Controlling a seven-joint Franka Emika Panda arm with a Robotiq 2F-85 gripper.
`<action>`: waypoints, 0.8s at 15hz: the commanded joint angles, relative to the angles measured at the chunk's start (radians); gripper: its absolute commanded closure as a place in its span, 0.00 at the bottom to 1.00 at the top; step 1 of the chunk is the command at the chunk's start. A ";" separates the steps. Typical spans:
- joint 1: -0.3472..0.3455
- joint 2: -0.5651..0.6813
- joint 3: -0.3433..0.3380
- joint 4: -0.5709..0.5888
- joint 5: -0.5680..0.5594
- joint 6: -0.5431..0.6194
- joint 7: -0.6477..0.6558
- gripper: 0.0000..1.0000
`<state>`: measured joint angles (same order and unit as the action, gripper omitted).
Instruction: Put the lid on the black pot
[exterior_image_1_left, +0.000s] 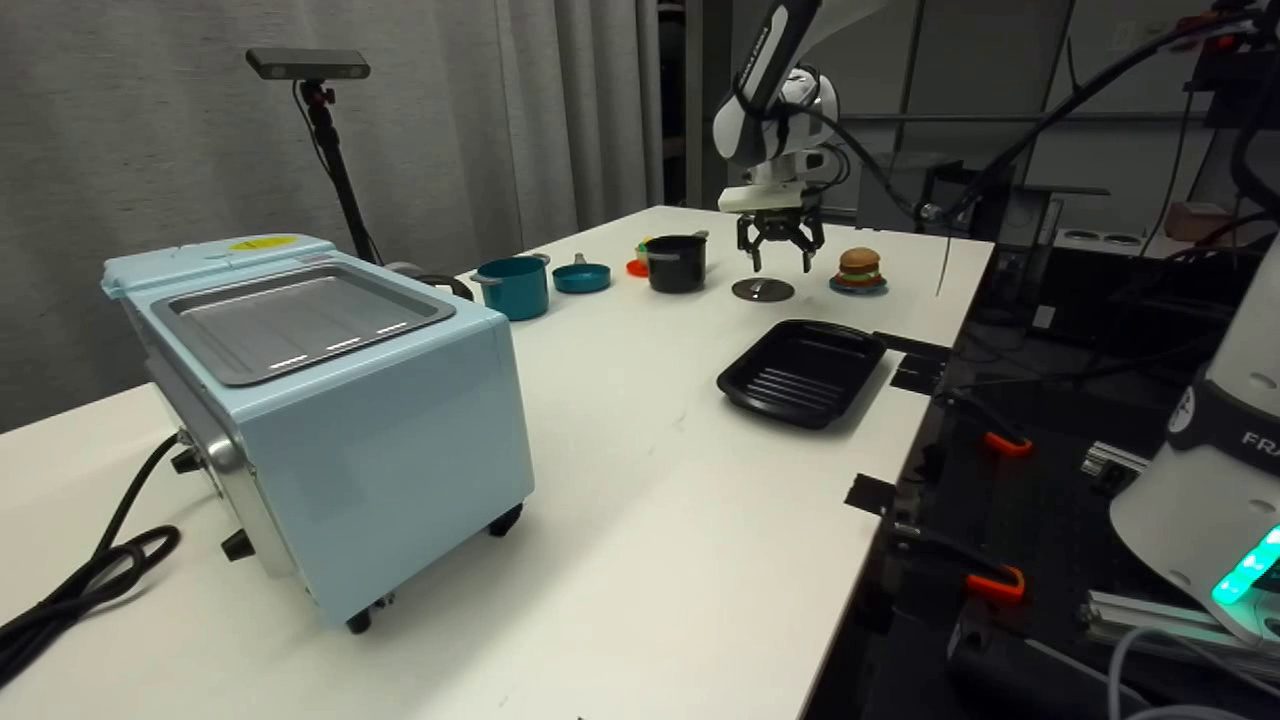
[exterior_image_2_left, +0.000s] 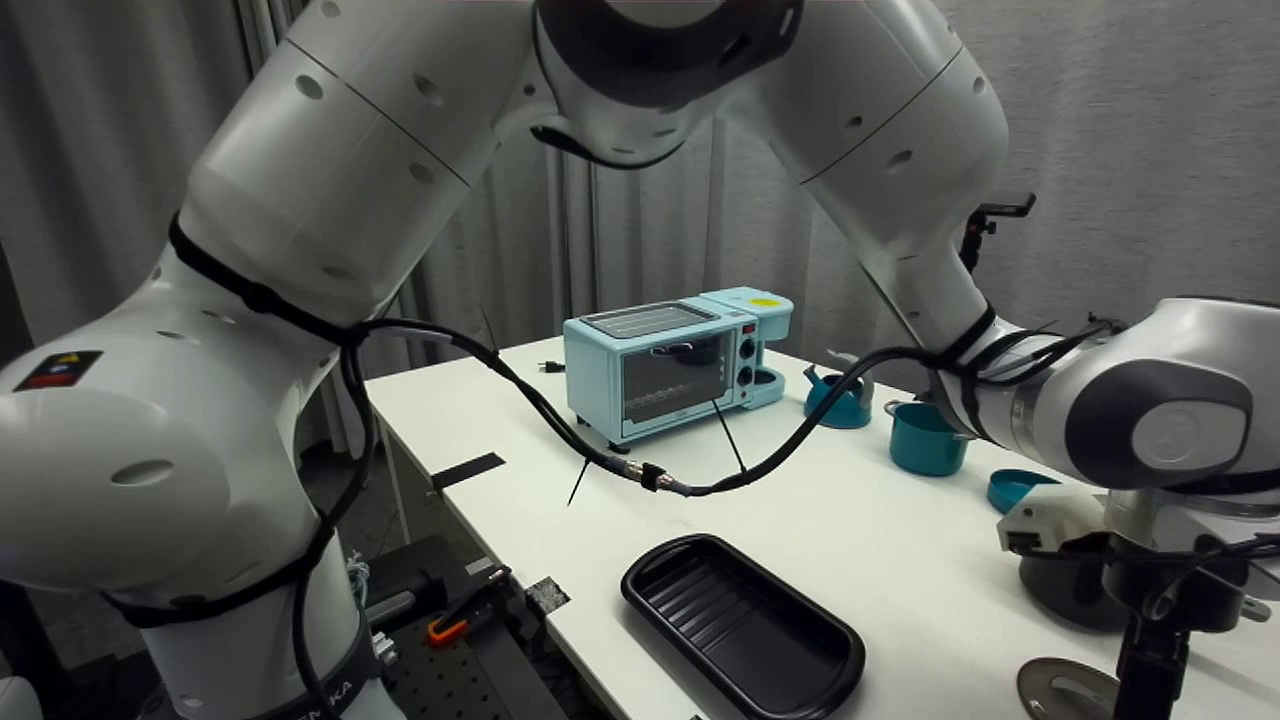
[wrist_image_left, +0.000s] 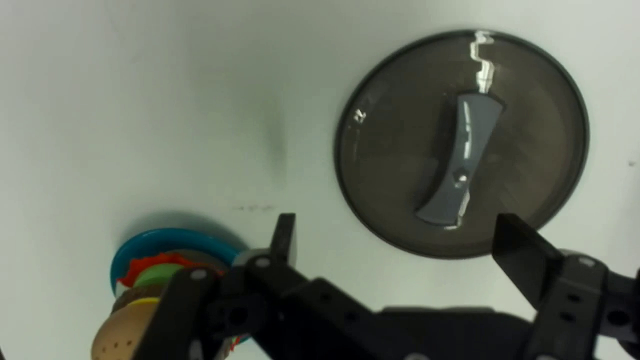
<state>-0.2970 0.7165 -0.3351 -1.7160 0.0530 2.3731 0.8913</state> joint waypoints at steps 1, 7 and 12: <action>-0.019 -0.021 0.026 0.009 0.047 -0.089 -0.081 0.00; -0.008 -0.034 0.051 -0.010 0.113 -0.044 -0.112 0.00; -0.006 -0.024 0.056 -0.013 0.131 0.024 -0.123 0.00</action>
<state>-0.2962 0.6977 -0.2863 -1.7192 0.1486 2.3481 0.8093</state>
